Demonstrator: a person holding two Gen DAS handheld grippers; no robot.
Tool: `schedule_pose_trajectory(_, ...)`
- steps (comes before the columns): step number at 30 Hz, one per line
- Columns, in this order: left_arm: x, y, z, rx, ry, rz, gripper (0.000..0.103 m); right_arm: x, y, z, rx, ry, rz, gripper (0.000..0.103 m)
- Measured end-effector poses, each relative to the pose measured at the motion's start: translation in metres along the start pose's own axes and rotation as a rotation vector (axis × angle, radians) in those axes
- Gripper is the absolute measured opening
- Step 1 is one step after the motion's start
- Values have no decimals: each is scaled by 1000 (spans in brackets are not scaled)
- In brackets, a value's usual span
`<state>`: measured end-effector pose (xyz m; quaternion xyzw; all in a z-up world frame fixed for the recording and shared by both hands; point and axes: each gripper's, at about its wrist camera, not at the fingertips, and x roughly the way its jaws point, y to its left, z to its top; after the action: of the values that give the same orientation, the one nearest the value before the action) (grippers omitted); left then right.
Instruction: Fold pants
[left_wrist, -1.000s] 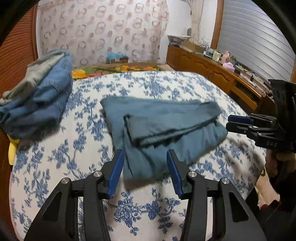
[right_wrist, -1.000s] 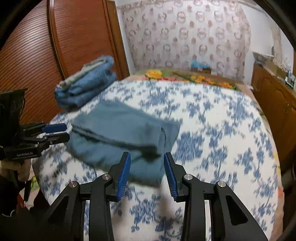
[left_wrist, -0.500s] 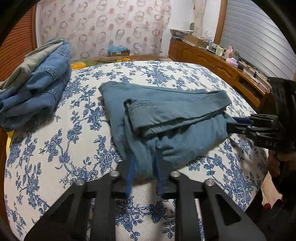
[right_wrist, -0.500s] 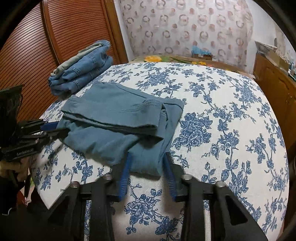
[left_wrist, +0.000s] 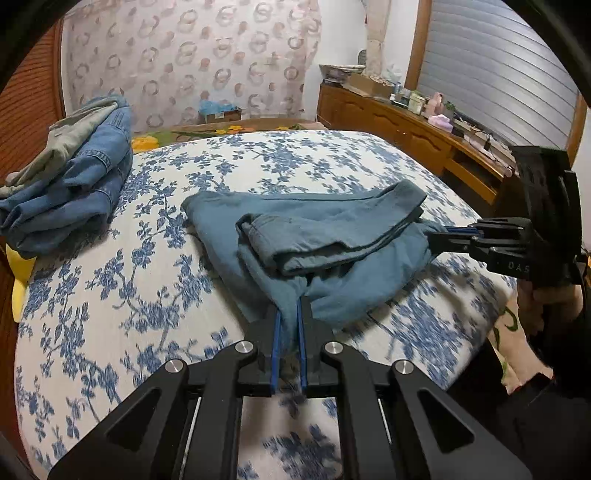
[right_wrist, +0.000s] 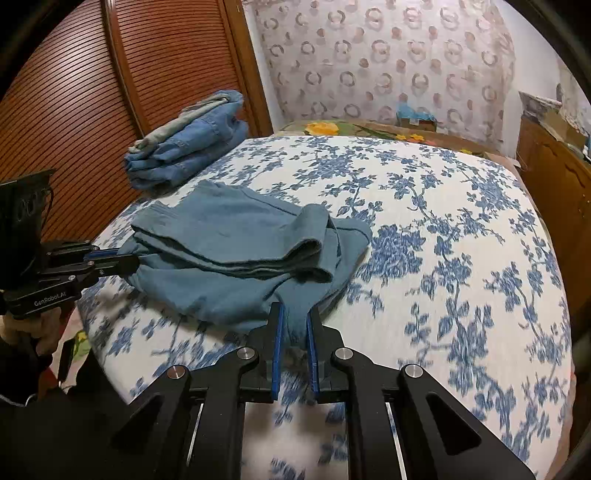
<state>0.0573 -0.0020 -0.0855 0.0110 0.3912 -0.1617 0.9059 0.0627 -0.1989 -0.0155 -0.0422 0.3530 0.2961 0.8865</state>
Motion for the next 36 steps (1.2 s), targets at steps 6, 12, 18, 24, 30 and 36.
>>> schedule_pose_trajectory(6, -10, -8, -6, 8, 0, 1, 9, -16, 3, -13, 1, -5, 18, 12)
schedule_pose_trajectory(12, -1, -6, -9, 6, 32, 36, 18, -16, 1, -14, 7, 4, 17, 12)
schedule_pose_trajectory(18, 1, -3, -6, 7, 26, 40, 43, -21, 6, -11, -1, -13, 5, 28)
schedule_pose_trajectory(24, 16, -3, -4, 22, 55, 52, 45, -16, 11, -10, -35, -6, -9, 39)
schedule_pose_trajectory(30, 31, -4, 2, 55, 86, 69, 45, 4, 12, -5, -75, 43, -42, 40)
schedule_pose_trajectory(36, 36, -2, 13, 69, 79, 85, 45, 19, 14, 5, -115, 71, -82, 40)
